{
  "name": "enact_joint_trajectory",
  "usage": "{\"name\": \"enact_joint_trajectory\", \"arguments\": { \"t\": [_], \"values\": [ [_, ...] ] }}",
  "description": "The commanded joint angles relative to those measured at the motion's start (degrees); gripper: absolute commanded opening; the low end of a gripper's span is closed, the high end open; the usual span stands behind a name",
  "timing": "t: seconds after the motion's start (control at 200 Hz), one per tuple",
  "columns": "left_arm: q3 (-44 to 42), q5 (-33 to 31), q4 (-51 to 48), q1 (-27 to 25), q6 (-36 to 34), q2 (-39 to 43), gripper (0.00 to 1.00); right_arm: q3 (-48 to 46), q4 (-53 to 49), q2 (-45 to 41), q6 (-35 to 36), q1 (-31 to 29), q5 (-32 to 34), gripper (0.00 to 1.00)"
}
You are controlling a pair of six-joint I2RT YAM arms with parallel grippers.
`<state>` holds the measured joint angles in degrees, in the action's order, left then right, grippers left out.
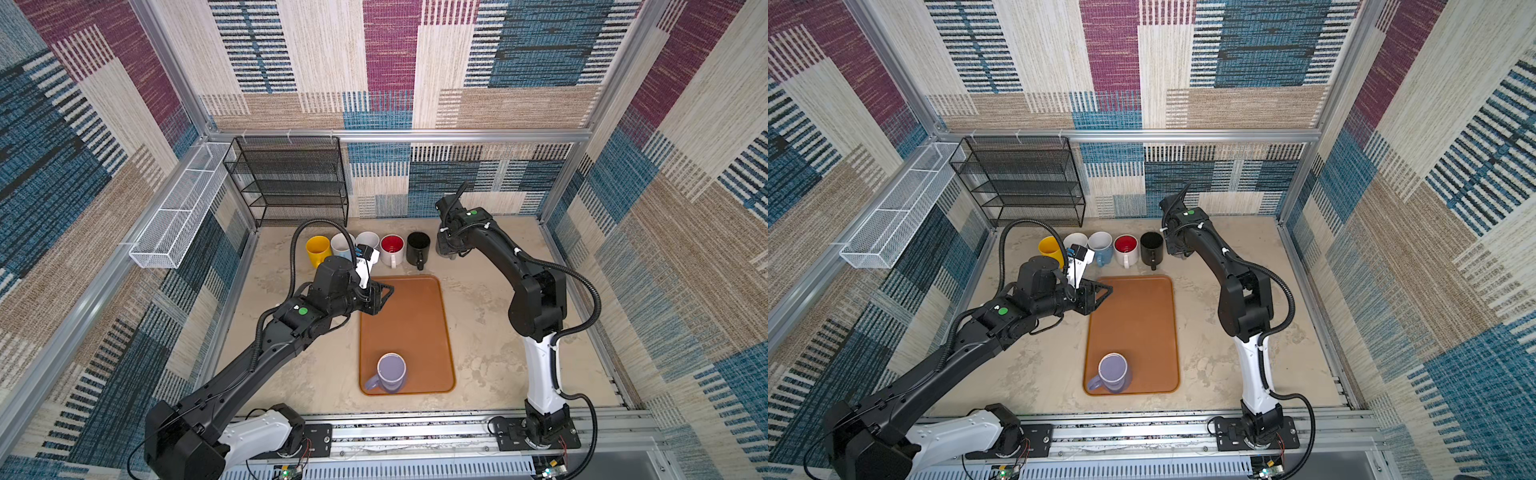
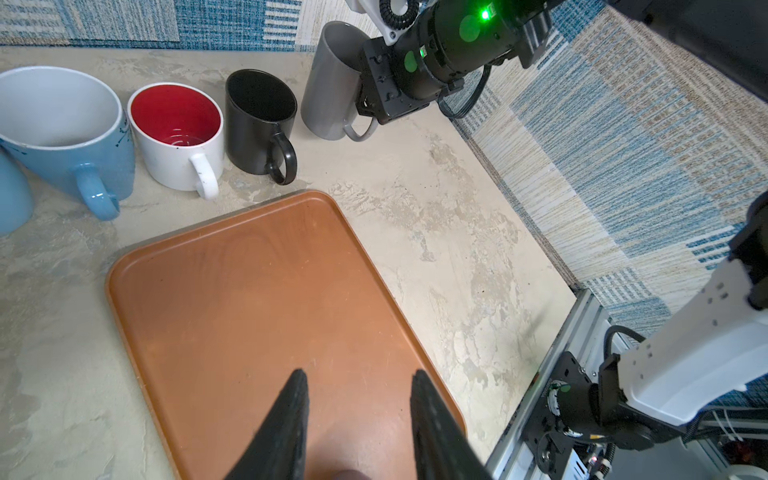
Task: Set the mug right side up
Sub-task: 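Lower the upright grey mug beside the black mug with the right gripper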
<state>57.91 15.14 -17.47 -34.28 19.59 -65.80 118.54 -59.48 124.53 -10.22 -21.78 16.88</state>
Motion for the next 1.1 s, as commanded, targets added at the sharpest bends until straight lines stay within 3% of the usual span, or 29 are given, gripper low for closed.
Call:
{"name": "enact_joint_trajectory", "arguments": {
  "t": [0.0,1.097],
  "values": [
    [-0.17,-0.81,0.42,-0.05,1.02,0.49,0.37,0.30,4.04,0.67,-0.06,-0.04,-0.57,0.00],
    [-0.34,-1.78,-1.24,-0.08,0.92,1.74,0.37,0.10,6.06,4.86,-1.21,-0.02,-2.35,0.00]
  ]
}}
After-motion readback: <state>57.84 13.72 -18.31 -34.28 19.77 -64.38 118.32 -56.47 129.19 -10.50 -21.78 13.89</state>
